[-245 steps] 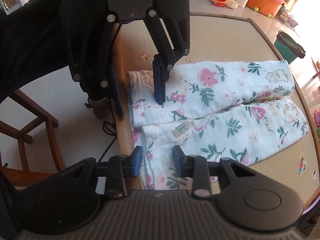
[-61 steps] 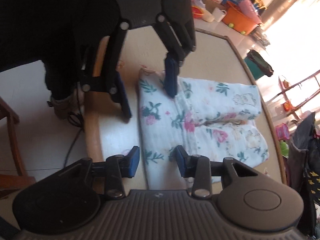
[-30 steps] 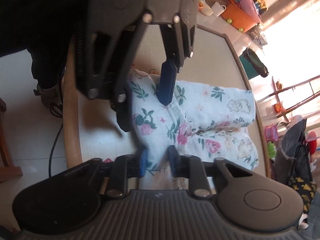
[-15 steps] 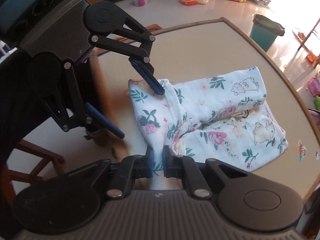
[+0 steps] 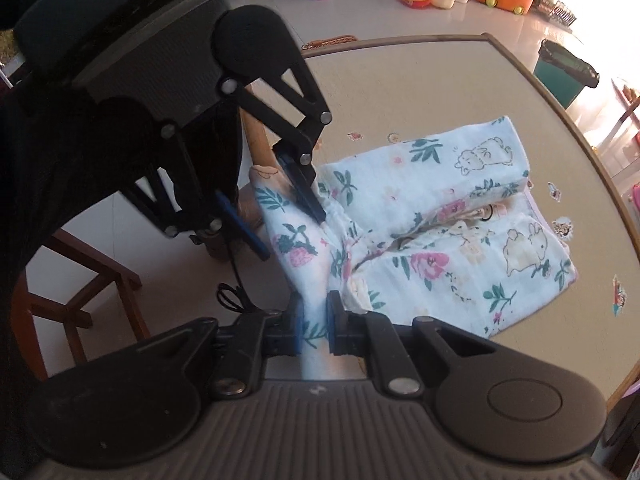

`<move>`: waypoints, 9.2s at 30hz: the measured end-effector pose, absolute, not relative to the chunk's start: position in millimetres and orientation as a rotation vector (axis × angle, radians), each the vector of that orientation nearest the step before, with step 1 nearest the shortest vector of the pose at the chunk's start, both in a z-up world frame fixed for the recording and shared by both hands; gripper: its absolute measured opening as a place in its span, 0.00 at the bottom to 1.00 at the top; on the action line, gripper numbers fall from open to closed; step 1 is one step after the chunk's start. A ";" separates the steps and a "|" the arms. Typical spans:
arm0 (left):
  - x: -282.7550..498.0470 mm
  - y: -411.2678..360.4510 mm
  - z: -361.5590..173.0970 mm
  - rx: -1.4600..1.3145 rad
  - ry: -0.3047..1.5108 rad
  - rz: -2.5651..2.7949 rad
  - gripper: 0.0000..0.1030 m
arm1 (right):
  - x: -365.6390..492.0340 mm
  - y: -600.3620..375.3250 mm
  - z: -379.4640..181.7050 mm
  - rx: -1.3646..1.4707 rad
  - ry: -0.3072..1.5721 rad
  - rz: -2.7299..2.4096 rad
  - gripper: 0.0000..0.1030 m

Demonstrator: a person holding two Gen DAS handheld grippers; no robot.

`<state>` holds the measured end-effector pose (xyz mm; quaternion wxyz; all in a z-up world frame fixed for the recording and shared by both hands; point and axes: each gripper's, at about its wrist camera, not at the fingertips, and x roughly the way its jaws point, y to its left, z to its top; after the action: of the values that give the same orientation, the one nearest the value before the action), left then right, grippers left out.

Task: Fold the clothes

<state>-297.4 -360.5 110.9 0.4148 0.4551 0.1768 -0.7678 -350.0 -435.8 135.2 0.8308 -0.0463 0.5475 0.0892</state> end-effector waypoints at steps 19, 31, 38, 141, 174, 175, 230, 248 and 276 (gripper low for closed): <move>-285.3 -359.4 111.5 1.034 0.579 -1.944 0.35 | -370.5 -427.9 115.1 -0.366 1.138 0.074 0.24; -284.4 -361.5 113.4 1.006 0.634 -1.960 0.35 | -370.1 -444.7 128.1 -0.195 1.160 0.118 0.07; -276.1 -360.6 122.7 0.951 0.709 -1.973 0.31 | -369.6 -467.3 146.0 0.010 1.145 0.118 0.07; -261.8 -377.4 106.0 0.295 0.916 -1.222 0.50 | -414.2 -510.5 136.9 0.601 0.939 -0.802 0.21; -243.9 -371.5 128.0 0.343 0.842 -1.610 0.73 | -344.8 -460.2 114.4 0.090 1.081 -0.315 0.48; -249.1 -370.8 131.9 0.434 0.778 -1.646 0.73 | -344.5 -460.8 114.5 0.083 1.084 -0.303 0.48; -303.6 -381.7 105.6 1.173 0.129 -1.925 0.70 | -313.6 -464.2 151.9 -0.096 1.100 0.096 0.23; -247.5 -425.3 114.5 0.971 0.827 -2.019 0.26 | -302.7 -522.8 139.4 0.239 1.245 0.226 0.23; -203.0 -429.1 91.5 0.678 1.226 -1.887 0.29 | -347.0 -463.3 135.4 -0.285 1.200 0.106 0.29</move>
<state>-203.0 -429.1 91.5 0.3855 0.2661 0.4812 -0.7409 -347.0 -463.3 135.4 0.8146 -0.1333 0.5623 0.0499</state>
